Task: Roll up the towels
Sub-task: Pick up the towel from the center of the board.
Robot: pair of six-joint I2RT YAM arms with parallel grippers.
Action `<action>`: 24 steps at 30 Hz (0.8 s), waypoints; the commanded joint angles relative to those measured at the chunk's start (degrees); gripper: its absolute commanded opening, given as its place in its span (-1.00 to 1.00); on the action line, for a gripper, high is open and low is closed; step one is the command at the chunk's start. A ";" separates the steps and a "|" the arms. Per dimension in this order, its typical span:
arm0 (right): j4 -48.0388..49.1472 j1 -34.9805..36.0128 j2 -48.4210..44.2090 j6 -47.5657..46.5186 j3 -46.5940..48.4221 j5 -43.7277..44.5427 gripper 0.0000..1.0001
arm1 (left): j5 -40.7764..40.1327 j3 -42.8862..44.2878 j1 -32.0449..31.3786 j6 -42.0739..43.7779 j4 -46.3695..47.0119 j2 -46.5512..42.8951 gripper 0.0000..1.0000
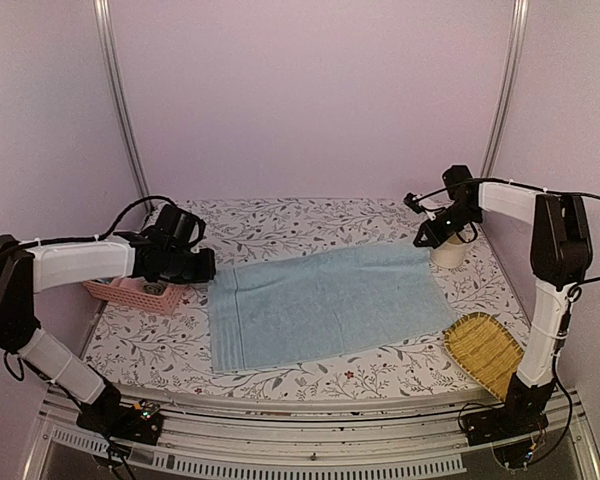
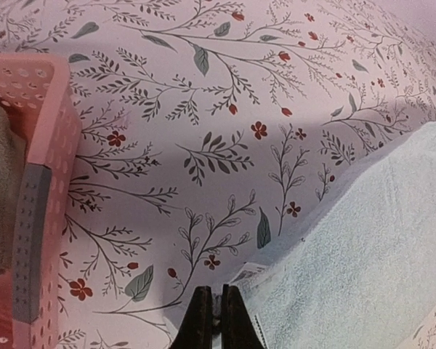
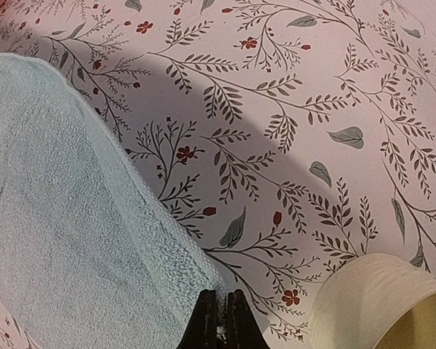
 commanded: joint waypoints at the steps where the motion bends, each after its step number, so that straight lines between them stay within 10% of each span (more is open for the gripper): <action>1: 2.93 -0.65 -4.33 -0.66 -4.08 -0.11 -0.96 | 4.13 -3.40 -1.05 -0.29 0.34 -2.19 -1.00; 24: 3.20 -4.70 -18.69 -8.34 -26.70 -3.84 -0.96 | 8.53 -11.59 -3.96 -2.02 -8.78 -9.11 -1.00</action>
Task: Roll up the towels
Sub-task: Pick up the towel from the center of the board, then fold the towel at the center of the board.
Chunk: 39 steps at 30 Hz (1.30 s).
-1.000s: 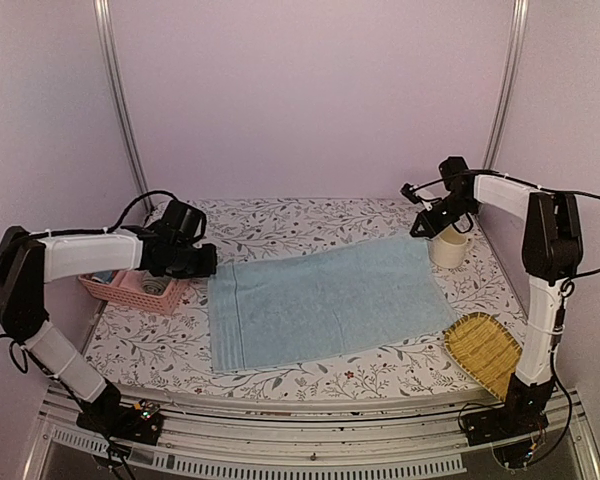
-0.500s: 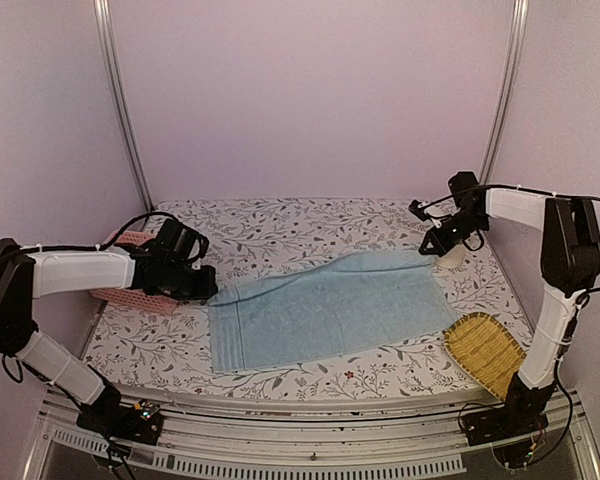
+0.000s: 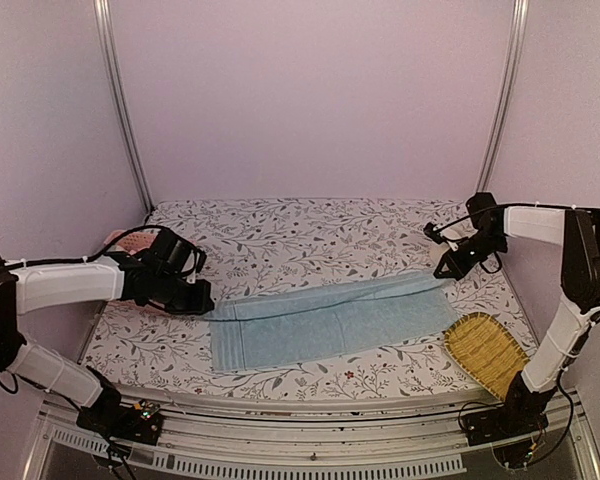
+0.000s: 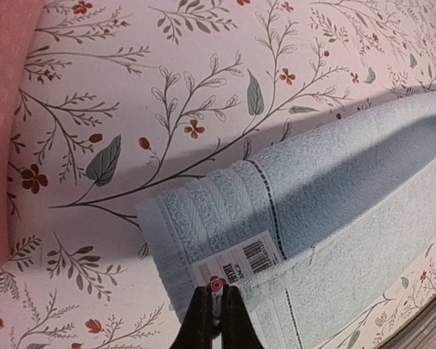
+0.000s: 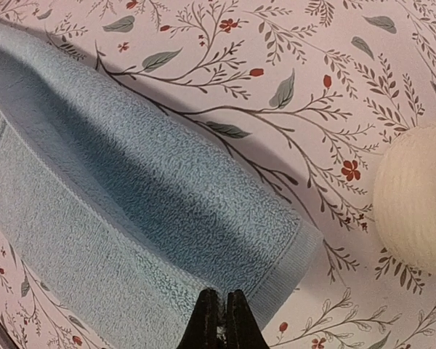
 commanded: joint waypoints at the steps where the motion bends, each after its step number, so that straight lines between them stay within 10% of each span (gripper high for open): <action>1: 0.23 -0.56 -5.06 -4.19 -4.75 -3.92 -0.96 | 1.55 -2.17 -0.57 -1.04 -3.20 -1.55 -1.00; 39: -7.98 -4.89 -5.03 -18.88 -8.13 -6.72 -0.95 | 12.16 -6.97 -2.11 -2.11 -6.08 -9.28 -1.00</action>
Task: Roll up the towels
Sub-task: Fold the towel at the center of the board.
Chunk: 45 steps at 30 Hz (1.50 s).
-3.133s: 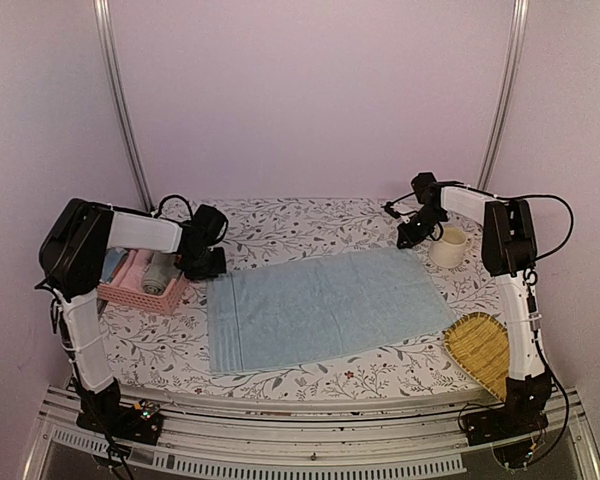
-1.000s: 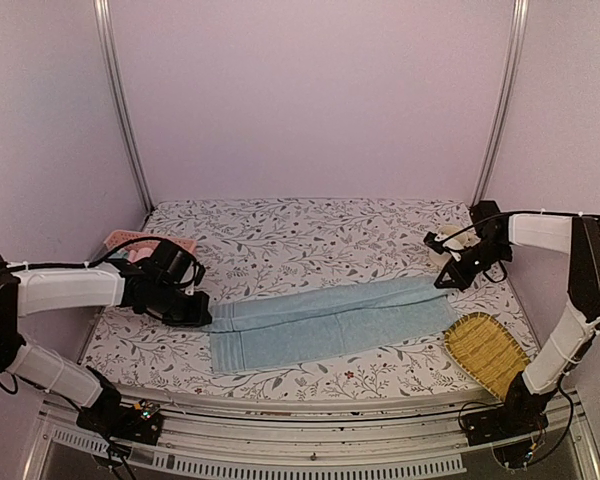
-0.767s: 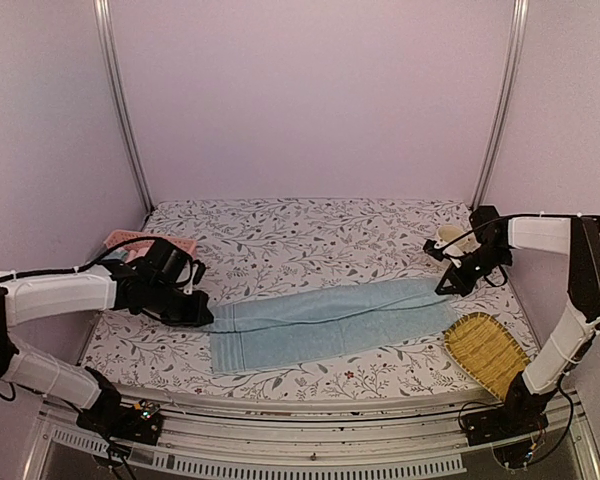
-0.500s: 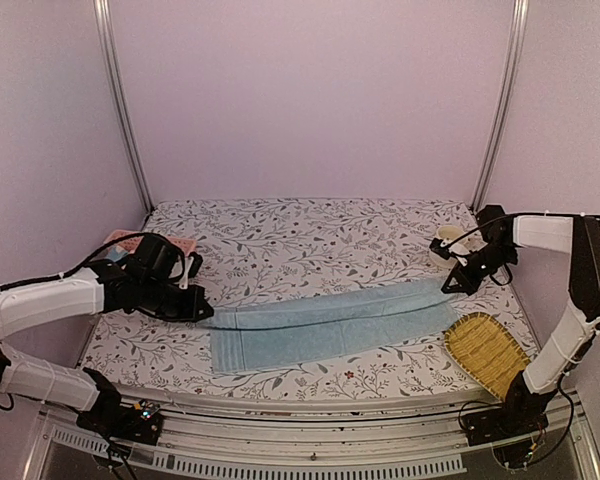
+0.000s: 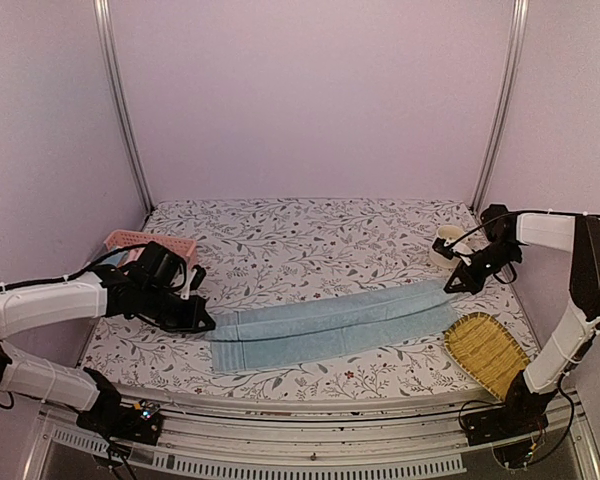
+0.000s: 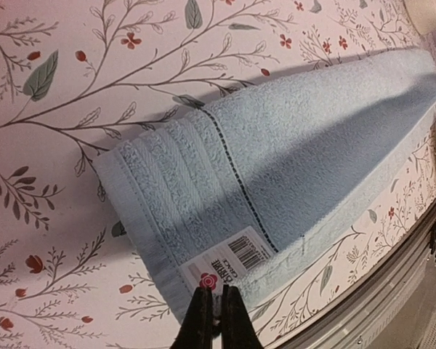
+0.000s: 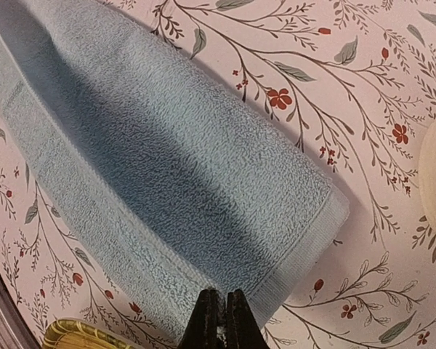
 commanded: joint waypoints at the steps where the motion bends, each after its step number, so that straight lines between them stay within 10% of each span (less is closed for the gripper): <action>1: -1.44 -0.25 0.39 -3.07 -1.32 -0.68 -0.95 | 0.72 -0.60 -0.62 -0.68 -2.04 0.32 -1.00; 24: 2.91 -0.28 1.34 -7.33 -7.45 3.59 -0.95 | 1.24 -3.33 -3.69 -4.39 -3.16 1.41 -1.00; 30: 1.81 -0.30 -0.31 -8.35 -7.26 2.15 -0.56 | 2.17 -2.23 -4.13 -4.22 -5.05 2.29 -0.44; 45: -11.70 0.22 -4.67 0.76 22.04 -7.81 -0.22 | -12.21 17.60 -4.05 3.39 -8.82 3.55 -0.34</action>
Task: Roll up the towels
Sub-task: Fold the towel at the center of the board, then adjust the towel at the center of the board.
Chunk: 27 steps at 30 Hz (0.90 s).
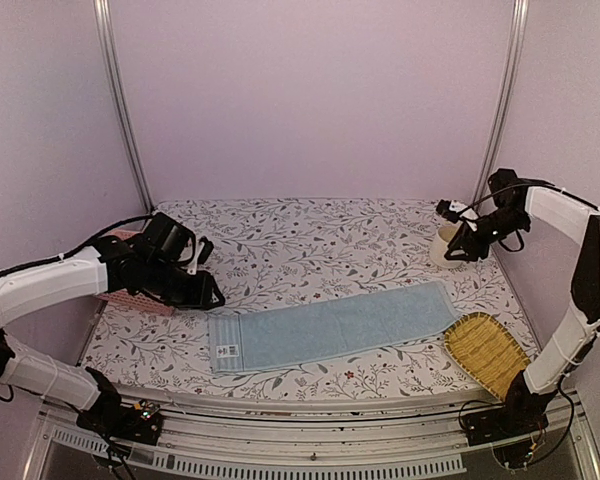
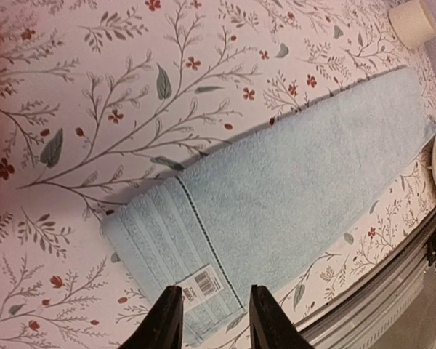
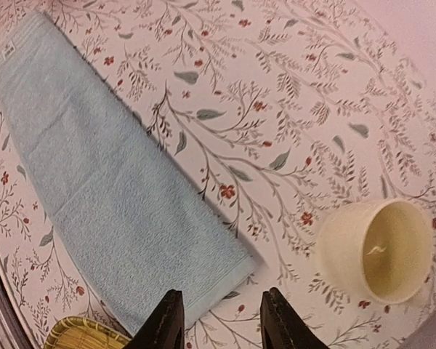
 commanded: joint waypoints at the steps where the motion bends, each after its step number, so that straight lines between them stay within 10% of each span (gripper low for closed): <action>1: -2.86 0.22 -4.54 7.45 10.57 -4.41 -0.19 | -7.83 6.20 -0.40 4.04 0.81 0.74 -0.31; 4: 6.32 0.21 -7.30 13.49 9.55 -4.89 0.26 | -9.13 5.37 -0.21 6.08 8.47 1.14 -0.34; 6: 13.22 0.15 -8.20 17.45 5.82 -6.27 0.99 | -10.21 3.89 0.03 6.71 12.97 2.50 -0.68; 10: 15.48 0.17 -3.36 20.42 2.79 -13.36 0.98 | -4.59 1.70 0.52 6.64 20.57 6.96 -1.00; 17: 6.80 4.50 8.76 18.63 4.11 -7.85 -0.38 | 3.44 -2.92 0.44 2.40 24.30 11.05 -1.00; 27: 12.19 8.61 13.32 22.13 -2.24 14.21 -0.75 | -11.35 -9.12 0.13 -2.62 19.40 11.39 -1.00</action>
